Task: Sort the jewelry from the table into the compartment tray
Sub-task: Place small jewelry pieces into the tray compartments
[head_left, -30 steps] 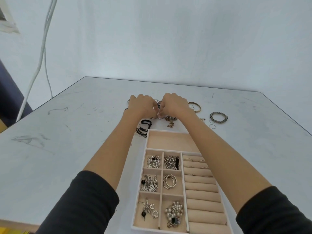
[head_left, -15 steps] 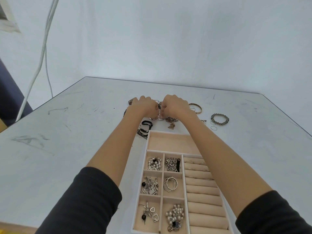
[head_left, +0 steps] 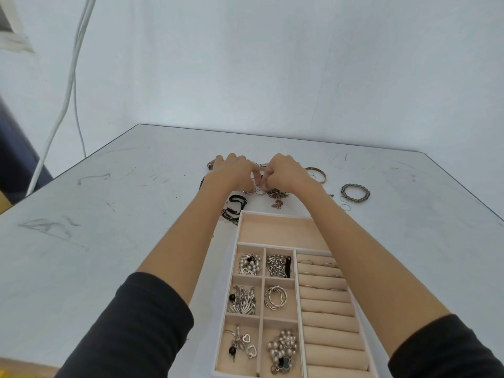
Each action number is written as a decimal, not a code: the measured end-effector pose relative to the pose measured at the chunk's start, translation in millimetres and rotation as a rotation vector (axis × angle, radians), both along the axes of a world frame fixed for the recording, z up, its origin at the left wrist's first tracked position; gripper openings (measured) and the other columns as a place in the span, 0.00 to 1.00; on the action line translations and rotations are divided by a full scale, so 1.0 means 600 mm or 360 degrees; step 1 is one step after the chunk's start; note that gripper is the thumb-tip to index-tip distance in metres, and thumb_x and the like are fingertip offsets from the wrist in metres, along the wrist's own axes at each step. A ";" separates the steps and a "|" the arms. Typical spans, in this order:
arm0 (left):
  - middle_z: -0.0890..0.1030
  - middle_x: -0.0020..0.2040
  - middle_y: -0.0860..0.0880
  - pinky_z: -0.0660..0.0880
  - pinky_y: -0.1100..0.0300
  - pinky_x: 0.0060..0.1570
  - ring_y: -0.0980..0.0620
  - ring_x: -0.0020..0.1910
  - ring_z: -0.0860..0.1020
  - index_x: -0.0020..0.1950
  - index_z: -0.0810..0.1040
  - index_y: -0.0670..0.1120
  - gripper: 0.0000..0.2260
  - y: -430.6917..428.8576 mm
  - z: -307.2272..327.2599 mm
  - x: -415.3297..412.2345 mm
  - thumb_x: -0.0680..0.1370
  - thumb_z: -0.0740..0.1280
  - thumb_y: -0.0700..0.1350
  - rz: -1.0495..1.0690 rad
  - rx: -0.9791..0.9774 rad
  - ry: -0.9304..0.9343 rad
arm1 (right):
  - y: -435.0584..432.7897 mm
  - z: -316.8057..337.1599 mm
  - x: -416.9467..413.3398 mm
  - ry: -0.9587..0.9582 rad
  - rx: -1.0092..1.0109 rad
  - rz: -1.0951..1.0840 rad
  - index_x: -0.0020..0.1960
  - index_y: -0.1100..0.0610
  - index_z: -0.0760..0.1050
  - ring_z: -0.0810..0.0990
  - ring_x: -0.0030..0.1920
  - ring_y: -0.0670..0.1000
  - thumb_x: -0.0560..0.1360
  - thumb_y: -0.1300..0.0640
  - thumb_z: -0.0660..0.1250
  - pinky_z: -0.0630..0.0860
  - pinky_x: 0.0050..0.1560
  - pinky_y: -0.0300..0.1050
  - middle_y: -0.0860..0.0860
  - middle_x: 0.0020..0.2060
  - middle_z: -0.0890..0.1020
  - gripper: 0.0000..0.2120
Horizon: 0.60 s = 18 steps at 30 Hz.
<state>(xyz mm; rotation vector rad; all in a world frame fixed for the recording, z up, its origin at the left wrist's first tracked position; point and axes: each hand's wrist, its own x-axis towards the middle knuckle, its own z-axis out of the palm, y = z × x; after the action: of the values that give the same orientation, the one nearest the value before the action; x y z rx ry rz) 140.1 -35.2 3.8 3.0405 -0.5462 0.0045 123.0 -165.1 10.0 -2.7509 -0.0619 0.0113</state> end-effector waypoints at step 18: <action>0.71 0.64 0.46 0.61 0.48 0.64 0.45 0.66 0.65 0.63 0.73 0.50 0.15 -0.004 -0.003 0.010 0.77 0.63 0.51 0.0056 0.0088 0.0073 | 0.011 0.008 -0.005 -0.0001 -0.0099 -0.0003 0.46 0.56 0.82 0.79 0.43 0.53 0.65 0.54 0.78 0.66 0.33 0.40 0.51 0.42 0.82 0.12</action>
<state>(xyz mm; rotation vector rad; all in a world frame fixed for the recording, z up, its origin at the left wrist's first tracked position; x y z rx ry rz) 146.2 -37.6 1.9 3.0947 -0.4974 -0.0797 120.1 -158.6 14.9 -2.8131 -0.0601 0.0120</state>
